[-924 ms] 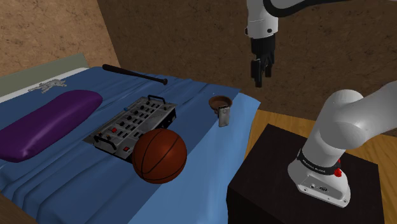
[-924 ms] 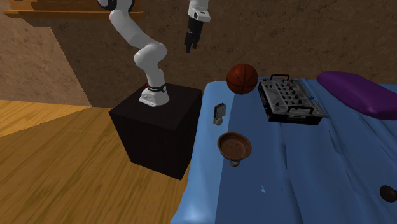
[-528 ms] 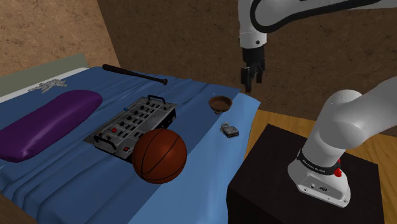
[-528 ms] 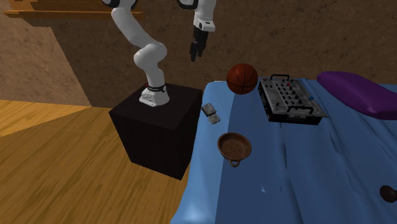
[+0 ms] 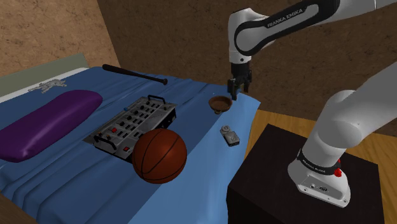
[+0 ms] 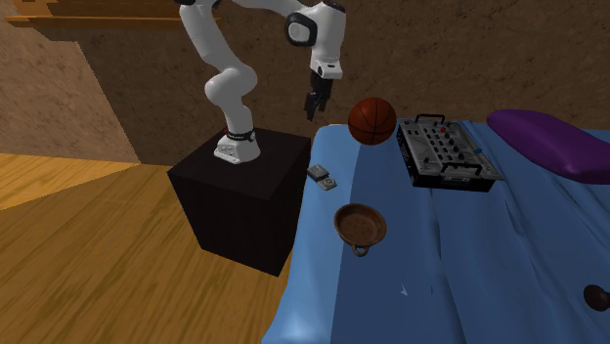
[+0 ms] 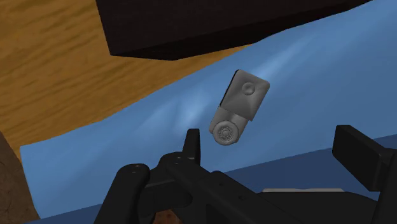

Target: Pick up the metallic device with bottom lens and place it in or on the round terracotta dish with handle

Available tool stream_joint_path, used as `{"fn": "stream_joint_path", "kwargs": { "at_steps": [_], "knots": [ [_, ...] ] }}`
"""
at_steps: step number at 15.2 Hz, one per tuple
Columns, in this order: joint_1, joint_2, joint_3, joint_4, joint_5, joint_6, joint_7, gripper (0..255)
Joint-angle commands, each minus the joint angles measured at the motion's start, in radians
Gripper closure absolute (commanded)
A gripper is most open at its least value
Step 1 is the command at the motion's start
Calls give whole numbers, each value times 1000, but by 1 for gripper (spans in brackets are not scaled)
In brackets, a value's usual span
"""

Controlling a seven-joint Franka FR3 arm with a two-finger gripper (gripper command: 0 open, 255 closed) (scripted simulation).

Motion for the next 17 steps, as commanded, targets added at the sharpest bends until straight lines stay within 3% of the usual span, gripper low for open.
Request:
{"fn": "stream_joint_path", "kwargs": {
  "at_steps": [1,11,17],
  "knots": [
    [-10,65,-9,-2,0,83,7,0],
    [-49,431,-53,107,32,406,21,0],
    [-58,562,-62,149,57,512,13,0]
  ]
}}
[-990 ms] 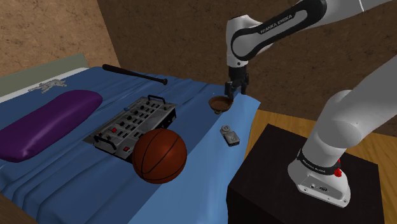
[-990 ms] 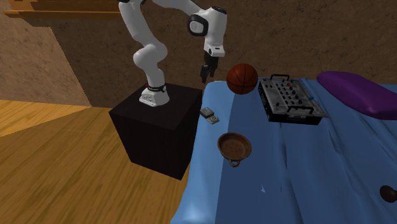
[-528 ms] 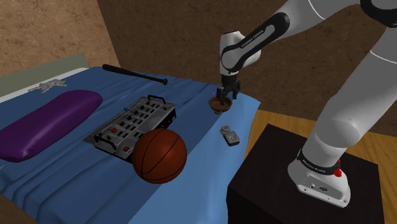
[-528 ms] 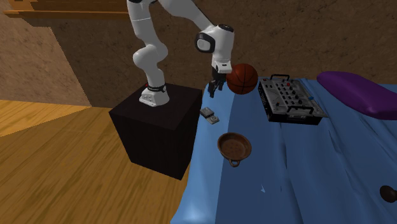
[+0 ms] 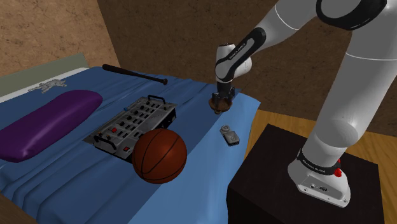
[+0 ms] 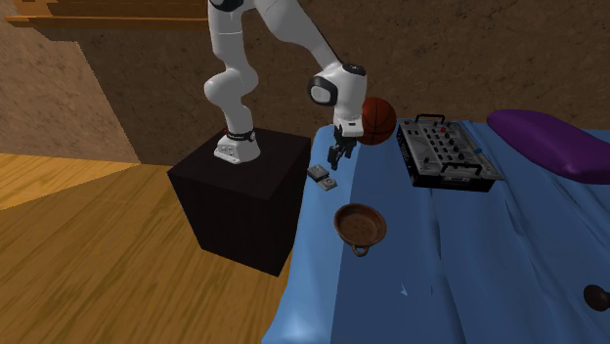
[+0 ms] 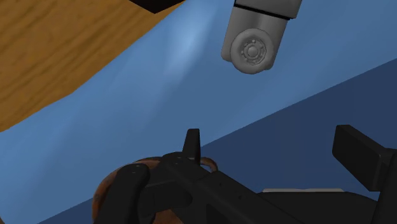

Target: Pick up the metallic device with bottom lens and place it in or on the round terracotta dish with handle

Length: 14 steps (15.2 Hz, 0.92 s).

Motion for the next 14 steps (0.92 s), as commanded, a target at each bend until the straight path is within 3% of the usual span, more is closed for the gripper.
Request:
{"fn": "stream_joint_path", "kwargs": {
  "at_steps": [1,5,12,13,14],
  "knots": [
    [0,28,1,-1,5,30,-2,0],
    [0,67,3,-10,11,78,-7,0],
    [0,67,3,-10,11,78,-7,0],
    [0,67,3,-10,11,78,-7,255],
    [0,67,3,-10,11,78,-7,255]
  ]
}}
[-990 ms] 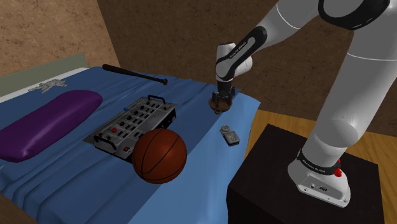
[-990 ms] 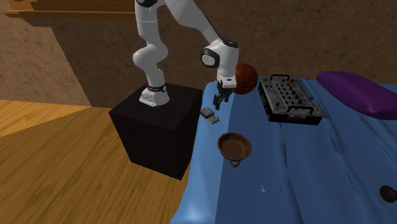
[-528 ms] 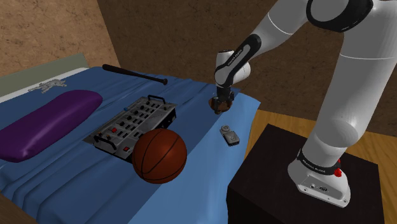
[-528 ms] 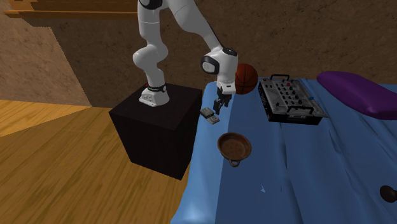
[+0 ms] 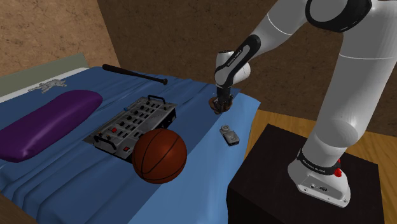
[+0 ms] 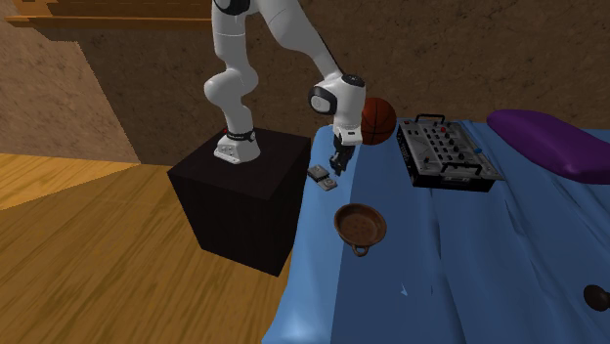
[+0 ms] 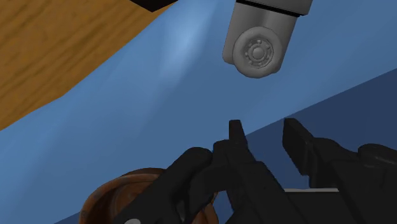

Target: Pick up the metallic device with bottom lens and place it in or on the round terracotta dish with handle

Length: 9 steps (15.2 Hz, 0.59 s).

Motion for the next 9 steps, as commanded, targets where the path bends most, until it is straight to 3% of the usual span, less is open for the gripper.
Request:
{"fn": "stream_joint_path", "kwargs": {
  "at_steps": [1,8,9],
  "knots": [
    [0,0,0,0,0,0,0,255],
    [0,0,0,0,0,0,0,255],
    [0,0,0,0,0,0,0,0]
  ]
}}
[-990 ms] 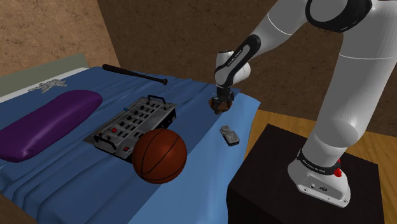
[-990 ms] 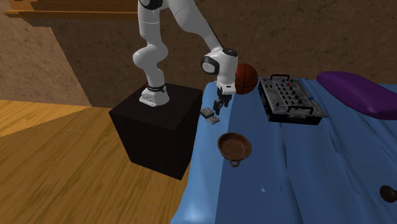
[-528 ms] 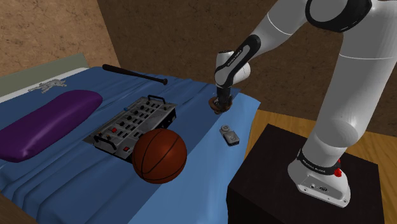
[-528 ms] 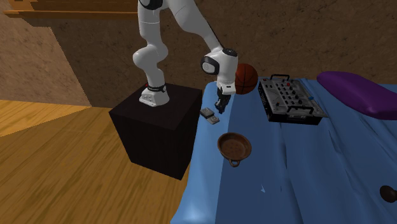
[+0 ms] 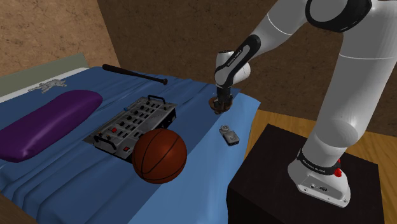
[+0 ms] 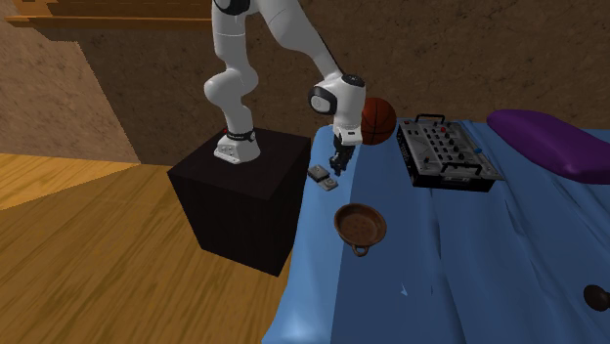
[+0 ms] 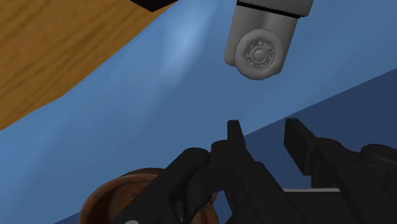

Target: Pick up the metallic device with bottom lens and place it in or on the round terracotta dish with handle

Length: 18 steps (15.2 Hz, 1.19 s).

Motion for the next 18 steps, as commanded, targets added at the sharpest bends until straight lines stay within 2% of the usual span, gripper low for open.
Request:
{"fn": "stream_joint_path", "kwargs": {
  "at_steps": [1,9,18],
  "knots": [
    [6,2,3,-24,2,16,19,0],
    [59,44,38,-192,41,146,161,0],
    [54,157,51,-189,65,255,144,0]
  ]
}}
